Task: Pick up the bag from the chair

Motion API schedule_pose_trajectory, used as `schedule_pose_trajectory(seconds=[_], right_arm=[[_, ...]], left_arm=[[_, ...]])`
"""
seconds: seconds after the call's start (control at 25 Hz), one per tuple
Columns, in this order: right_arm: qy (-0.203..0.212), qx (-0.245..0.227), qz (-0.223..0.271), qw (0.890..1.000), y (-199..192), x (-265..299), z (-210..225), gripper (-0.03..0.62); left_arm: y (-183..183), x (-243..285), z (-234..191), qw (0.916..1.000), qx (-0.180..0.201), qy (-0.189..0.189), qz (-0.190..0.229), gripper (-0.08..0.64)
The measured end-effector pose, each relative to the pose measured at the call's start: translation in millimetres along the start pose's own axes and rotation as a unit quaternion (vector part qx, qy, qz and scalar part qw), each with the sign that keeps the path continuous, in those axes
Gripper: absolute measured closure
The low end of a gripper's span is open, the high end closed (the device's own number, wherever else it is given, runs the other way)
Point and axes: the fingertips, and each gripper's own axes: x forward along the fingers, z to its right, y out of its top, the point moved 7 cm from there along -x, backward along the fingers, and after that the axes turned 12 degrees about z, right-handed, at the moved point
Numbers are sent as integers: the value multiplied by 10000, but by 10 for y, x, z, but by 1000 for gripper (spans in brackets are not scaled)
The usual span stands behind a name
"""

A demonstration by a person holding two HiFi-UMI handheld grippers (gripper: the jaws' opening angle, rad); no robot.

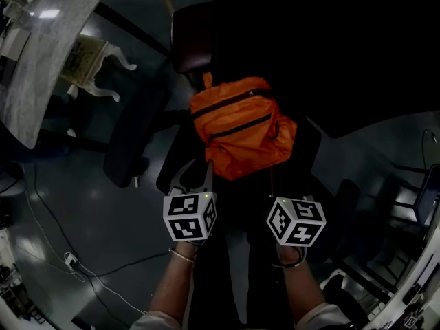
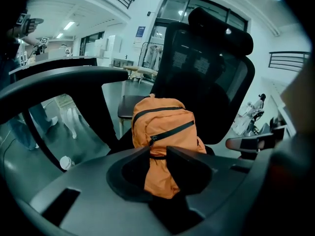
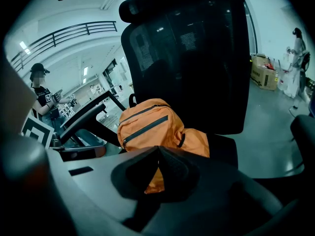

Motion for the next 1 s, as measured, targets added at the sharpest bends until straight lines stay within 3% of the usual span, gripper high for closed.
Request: schedule_pose_trajectory(seconds=[0.4,1.0], right_arm=[[-30,13,-116,9999,-5,161,20,560],[-68,7,-270,9996,22,452,87,560]], left_arm=[[10,236,-43,9996,13,-241,-137,307],[142,684,-249,9999,44,-98,-126,278]])
